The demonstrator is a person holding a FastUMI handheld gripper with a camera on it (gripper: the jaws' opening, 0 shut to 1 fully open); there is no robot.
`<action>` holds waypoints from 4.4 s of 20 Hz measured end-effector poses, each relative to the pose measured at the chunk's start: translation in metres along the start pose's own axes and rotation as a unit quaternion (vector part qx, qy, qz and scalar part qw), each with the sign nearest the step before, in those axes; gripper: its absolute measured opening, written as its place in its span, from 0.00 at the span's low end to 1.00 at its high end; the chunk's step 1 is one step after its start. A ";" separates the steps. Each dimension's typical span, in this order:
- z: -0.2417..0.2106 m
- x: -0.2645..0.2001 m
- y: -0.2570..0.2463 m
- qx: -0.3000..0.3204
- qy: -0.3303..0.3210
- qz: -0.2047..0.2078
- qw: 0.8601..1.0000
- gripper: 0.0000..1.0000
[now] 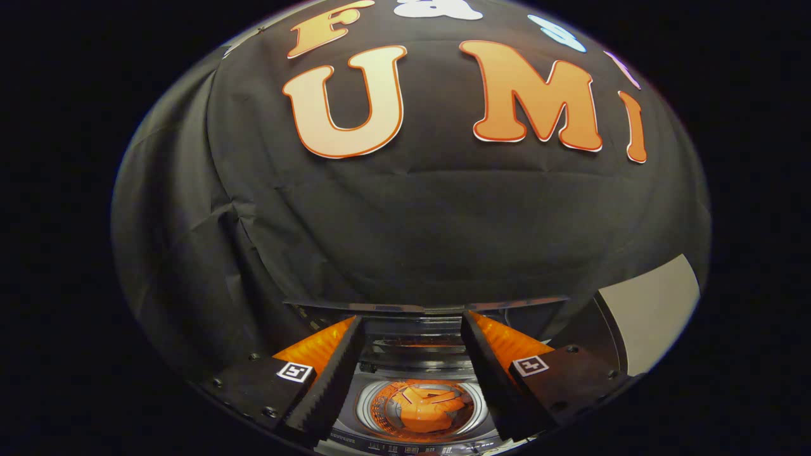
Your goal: Put the clothes into the washing machine and then close the washing machine lid.
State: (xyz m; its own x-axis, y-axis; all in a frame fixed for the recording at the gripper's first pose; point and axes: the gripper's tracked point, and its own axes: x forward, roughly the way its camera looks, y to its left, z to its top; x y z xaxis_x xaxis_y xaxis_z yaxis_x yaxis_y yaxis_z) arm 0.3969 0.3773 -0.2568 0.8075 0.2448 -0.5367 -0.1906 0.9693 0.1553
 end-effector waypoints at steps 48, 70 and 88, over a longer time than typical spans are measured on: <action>-0.097 -0.035 0.001 -0.011 -0.026 -0.031 0.999 0.99; -0.093 -0.115 -0.004 0.009 -0.041 -0.003 0.999 1.00; 0.021 -0.415 -0.161 -0.015 -0.215 -0.048 0.975 0.99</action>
State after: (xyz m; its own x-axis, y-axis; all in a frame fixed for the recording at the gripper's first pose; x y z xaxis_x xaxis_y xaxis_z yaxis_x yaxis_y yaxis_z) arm 0.1043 0.1188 -0.0413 0.9808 0.1261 -0.1487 -0.1130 0.9892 0.0932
